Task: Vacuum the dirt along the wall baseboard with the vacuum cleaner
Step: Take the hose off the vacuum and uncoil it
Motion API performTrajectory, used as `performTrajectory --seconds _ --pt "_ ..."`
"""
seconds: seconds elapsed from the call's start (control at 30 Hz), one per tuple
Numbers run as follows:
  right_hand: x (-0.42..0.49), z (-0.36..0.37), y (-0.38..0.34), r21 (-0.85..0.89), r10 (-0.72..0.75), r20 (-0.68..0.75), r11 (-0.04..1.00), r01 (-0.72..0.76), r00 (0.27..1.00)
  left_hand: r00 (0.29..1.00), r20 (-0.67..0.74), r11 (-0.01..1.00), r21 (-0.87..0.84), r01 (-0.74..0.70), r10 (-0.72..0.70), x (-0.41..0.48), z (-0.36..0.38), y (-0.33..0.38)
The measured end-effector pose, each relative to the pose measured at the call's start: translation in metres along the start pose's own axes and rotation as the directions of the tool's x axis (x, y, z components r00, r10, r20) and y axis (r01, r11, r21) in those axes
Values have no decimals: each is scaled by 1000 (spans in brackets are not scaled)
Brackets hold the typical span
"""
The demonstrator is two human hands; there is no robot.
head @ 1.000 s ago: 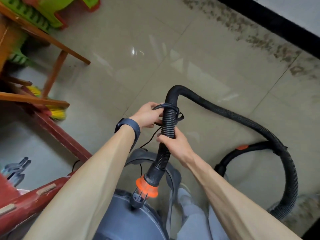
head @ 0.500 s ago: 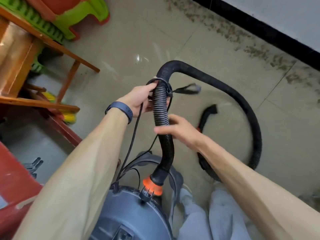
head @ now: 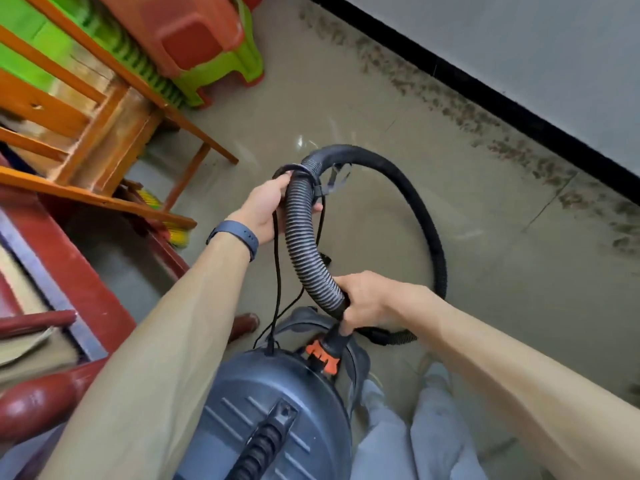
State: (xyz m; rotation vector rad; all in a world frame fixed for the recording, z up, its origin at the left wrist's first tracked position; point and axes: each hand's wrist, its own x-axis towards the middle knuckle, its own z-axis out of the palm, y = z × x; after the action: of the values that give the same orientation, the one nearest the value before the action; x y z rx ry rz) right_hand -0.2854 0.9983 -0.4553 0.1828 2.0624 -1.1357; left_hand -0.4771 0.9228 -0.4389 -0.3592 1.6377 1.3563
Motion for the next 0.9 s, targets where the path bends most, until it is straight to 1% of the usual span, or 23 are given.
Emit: performTrajectory --seconds 0.03,0.07,0.1,0.13,0.17,0.2,0.23,0.27,0.33,0.37,0.4,0.43,0.47,0.53,0.6,0.67,0.7,0.73,0.77,0.8,0.83,0.87,0.9 --pt "-9 -3 -2 -64 36 56 997 -32 998 1000 -19 1000 22 -7 7 -9 -3 1" --pt "-17 -8 -3 -44 61 99 997 -56 993 998 -49 999 46 -23 25 -18 -6 2" --pt "-25 -14 -5 117 61 118 990 -75 991 996 -78 997 65 -38 43 -27 -8 2" --pt "-35 -24 -9 384 35 94 921 -68 995 993 -97 994 92 -55 64 -35 -9 1" --pt "-42 -34 -15 636 25 35 770 -41 999 992 -98 989 129 -72 85 -44 -8 -1" --pt "-46 -43 -23 789 51 -31 614 -7 998 991 -81 981 168 -92 106 -53 -7 -4" --pt "-47 -53 -33 847 87 -87 531 27 992 990 -61 974 199 -111 125 -64 -5 -6" --pt "-48 -61 -47 831 121 -139 553 50 983 989 -49 966 224 -126 140 -75 -4 -7" --pt "-48 -61 -72 645 150 -275 761 66 950 985 -60 960 240 -145 163 -93 -3 -9" --pt "-50 -55 -81 530 142 -338 845 64 930 981 -85 965 212 -152 173 -100 -4 -9" --pt "-56 -46 -87 441 120 -366 896 59 923 978 -122 977 154 -149 168 -106 -7 -8" --pt "-67 -36 -89 381 91 -356 923 55 930 976 -157 987 70 -144 154 -111 -10 -6" --pt "-82 -24 -89 344 59 -312 937 55 948 974 -183 990 -27 -139 131 -116 -14 -3" --pt "-116 -1 -81 249 -17 -164 967 58 986 975 -201 976 -178 -129 93 -125 -23 4" --pt "-148 21 -66 31 -34 -10 999 34 999 976 -205 963 -243 -116 66 -130 -31 9" --pt "-174 34 -48 -255 70 89 966 -45 994 979 -197 968 -234 -96 49 -135 -33 4" --pt "-184 33 -38 -339 161 98 933 -119 982 981 -186 982 -170 -83 51 -141 -32 0" --pt "-193 29 -28 -373 251 84 905 -203 964 984 -169 993 -95 -73 56 -148 -30 -8" --pt "-201 21 -23 -351 319 58 894 -280 946 986 -154 997 -30 -66 61 -157 -27 -16" --pt "-206 9 -23 -242 350 29 911 -333 936 987 -146 998 17 -67 69 -166 -23 -24" --pt "-207 -3 -28 -77 339 -4 938 -339 941 987 -142 996 52 -71 77 -173 -19 -33" --pt "-205 -14 -37 66 301 -60 953 -297 952 986 -145 994 75 -73 83 -180 -15 -40" --pt "-199 -22 -50 137 262 -126 960 -244 957 986 -144 993 89 -73 86 -186 -11 -48"
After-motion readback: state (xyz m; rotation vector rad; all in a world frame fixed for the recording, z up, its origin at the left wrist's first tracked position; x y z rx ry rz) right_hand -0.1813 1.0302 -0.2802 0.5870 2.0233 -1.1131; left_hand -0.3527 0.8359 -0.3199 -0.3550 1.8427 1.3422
